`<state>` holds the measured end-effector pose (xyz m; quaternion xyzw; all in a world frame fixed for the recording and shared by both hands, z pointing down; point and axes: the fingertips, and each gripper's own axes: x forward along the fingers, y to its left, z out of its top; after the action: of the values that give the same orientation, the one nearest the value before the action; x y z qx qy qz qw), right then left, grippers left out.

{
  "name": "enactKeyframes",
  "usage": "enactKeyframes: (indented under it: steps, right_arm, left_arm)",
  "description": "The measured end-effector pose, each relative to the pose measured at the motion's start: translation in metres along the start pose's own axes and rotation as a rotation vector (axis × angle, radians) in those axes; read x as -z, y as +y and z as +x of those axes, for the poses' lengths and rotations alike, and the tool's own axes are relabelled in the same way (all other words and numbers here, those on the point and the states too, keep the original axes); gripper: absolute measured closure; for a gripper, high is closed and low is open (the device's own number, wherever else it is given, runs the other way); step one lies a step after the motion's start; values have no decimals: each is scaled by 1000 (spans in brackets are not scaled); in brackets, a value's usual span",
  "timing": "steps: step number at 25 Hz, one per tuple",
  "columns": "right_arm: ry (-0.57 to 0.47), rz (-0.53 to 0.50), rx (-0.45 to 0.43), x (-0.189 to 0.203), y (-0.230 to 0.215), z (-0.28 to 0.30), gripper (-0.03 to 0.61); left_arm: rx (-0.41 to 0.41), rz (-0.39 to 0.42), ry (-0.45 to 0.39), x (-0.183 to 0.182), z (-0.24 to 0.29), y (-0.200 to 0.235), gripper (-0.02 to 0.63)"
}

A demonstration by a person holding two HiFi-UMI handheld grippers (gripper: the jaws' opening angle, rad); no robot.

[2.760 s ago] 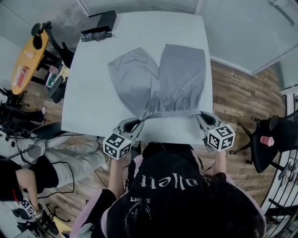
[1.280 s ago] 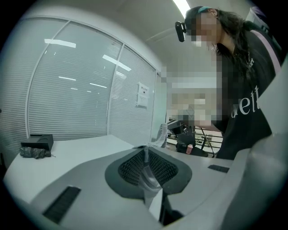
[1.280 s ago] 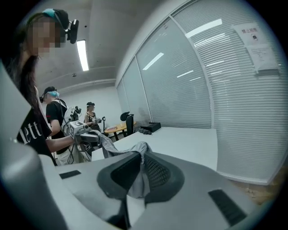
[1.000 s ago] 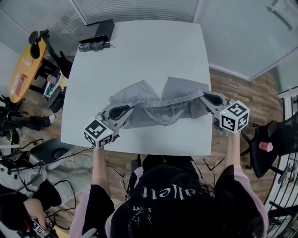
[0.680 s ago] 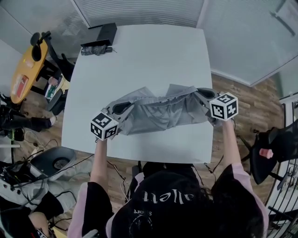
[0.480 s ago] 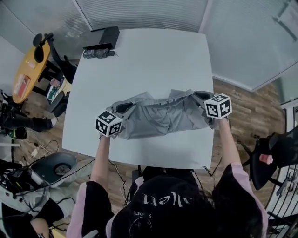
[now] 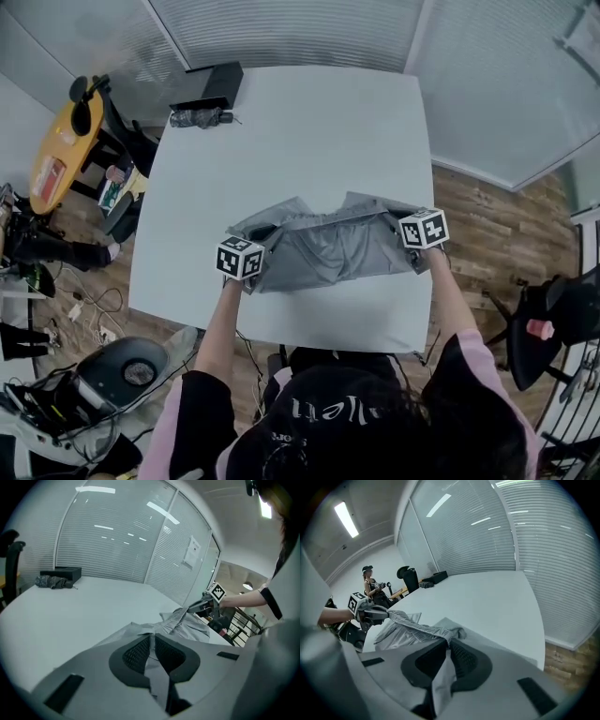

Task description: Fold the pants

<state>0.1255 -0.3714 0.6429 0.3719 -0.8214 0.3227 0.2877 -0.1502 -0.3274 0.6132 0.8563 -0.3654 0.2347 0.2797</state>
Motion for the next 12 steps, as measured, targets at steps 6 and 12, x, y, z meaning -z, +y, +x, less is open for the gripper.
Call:
enactKeyframes:
  steps: [6,12]
  right_arm:
    - [67,37,6,39,-1,8,534]
    - [100,1,21,54,3,12,532]
  left_arm:
    - [-13,-66,67,38,11,-4,561]
    - [-59,-4,155,60,18,-7,561]
